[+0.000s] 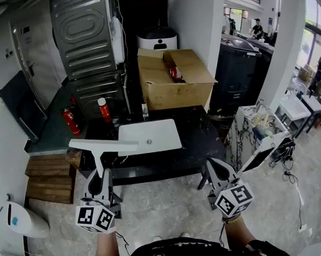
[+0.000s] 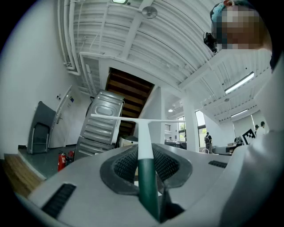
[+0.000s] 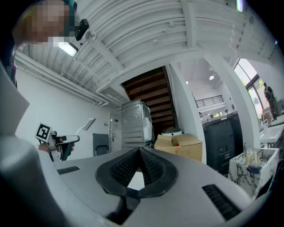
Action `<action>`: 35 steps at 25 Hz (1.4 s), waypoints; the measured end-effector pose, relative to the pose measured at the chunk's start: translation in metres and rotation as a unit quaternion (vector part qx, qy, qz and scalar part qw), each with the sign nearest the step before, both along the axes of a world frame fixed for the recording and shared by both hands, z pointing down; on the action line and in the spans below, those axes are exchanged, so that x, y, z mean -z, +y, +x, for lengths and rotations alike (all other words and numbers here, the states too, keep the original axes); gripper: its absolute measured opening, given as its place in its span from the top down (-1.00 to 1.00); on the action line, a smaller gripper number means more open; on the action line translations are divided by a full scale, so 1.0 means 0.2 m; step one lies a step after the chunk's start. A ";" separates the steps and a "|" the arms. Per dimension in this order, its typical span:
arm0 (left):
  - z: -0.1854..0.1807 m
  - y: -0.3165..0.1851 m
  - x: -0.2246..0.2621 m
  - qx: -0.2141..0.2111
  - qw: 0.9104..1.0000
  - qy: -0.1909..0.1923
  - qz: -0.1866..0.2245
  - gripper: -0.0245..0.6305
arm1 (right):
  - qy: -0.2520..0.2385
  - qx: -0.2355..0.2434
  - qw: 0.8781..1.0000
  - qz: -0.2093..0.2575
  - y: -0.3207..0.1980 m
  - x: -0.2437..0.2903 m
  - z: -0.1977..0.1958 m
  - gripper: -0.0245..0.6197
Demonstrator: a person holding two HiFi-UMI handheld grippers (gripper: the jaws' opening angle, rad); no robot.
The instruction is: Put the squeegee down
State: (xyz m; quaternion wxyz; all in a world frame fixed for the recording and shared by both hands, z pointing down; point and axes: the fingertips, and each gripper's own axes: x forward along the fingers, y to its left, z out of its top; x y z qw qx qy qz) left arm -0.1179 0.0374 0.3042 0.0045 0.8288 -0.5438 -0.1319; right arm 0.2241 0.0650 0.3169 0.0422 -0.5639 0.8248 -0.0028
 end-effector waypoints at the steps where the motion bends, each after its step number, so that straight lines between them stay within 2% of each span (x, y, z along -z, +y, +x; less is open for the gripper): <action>1: 0.00 0.00 0.00 0.000 1.000 -0.001 0.001 0.63 | -0.001 0.000 1.000 0.000 0.00 0.00 0.00 0.81; 12: -0.03 -0.03 0.01 -0.007 1.000 0.002 0.005 0.63 | 0.003 -0.008 1.000 0.002 -0.02 -0.01 -0.03 0.81; 16: -0.06 -0.05 -0.01 -0.008 1.000 0.002 0.003 0.63 | -0.013 -0.004 1.000 0.016 -0.03 0.03 -0.06 0.80; 26: -0.29 -0.10 -0.11 -0.006 1.000 -0.003 -0.016 0.63 | -0.013 0.008 1.000 0.006 -0.10 -0.03 -0.32 0.80; 30: -0.37 -0.16 -0.16 -0.004 1.000 0.007 -0.023 0.63 | -0.010 0.014 1.000 -0.003 -0.14 -0.07 -0.42 0.80; 35: -0.36 -0.33 -0.24 -0.001 0.999 0.008 -0.031 0.63 | -0.006 0.020 1.000 -0.017 -0.30 -0.15 -0.42 0.80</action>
